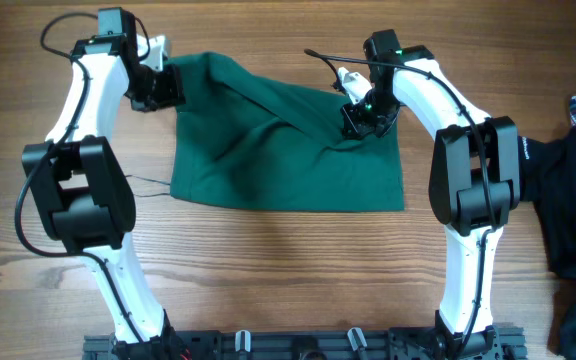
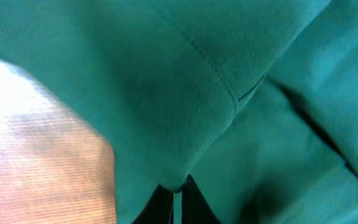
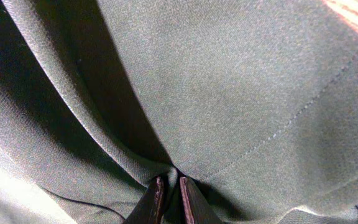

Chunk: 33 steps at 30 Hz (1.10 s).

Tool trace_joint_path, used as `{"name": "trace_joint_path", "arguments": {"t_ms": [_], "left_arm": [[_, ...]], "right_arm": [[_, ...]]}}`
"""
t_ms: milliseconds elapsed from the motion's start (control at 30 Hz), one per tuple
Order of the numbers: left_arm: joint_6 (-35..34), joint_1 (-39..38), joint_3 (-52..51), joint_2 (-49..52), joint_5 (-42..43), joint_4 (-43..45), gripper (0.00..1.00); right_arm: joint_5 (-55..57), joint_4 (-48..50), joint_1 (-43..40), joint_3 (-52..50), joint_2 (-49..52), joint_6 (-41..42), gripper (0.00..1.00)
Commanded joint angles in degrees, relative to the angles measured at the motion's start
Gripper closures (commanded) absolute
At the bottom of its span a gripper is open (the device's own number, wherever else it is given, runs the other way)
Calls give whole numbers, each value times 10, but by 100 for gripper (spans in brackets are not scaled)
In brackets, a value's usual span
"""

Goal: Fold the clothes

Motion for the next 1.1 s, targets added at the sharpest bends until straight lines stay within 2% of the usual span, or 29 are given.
{"name": "trace_joint_path", "arguments": {"t_ms": [0, 133, 167, 233, 300, 333, 433, 533, 633, 733, 900, 1000, 1067], "left_arm": [[0, -20, -1, -8, 11, -54, 94], [0, -62, -31, -8, 4, -78, 89], [0, -71, -42, -8, -10, -75, 94], [-56, -68, -43, -16, -105, -41, 96], [-95, -39, -43, -29, -108, 29, 77], [-105, -13, -43, -29, -105, 68, 30], [-84, 27, -43, -27, -104, 122, 19], [-25, 37, -44, -12, -73, 183, 20], [-23, 35, -44, 24, -48, 247, 21], [-23, 34, -44, 64, -2, 281, 33], [-23, 34, -44, 94, 12, 316, 35], [-28, 34, -43, 94, 99, 348, 46], [-28, 34, -43, 93, 119, 346, 47]], "right_arm": [[21, 17, -1, -11, 7, 4, 89], [21, 19, -1, -11, 7, 3, 89], [21, 19, -1, -11, 7, 3, 89], [21, 20, -1, -11, 7, 2, 89], [21, 24, -1, -11, 7, 3, 89], [21, 25, -1, -11, 7, 3, 89], [21, 31, -1, -11, 7, 2, 89], [21, 36, -1, -11, 7, 4, 89], [21, 36, -1, -11, 7, 4, 89], [21, 37, -1, -11, 7, 4, 89], [21, 36, -1, -11, 7, 4, 89], [21, 36, -1, -11, 7, 4, 89], [21, 36, -1, -11, 7, 4, 89]]}}
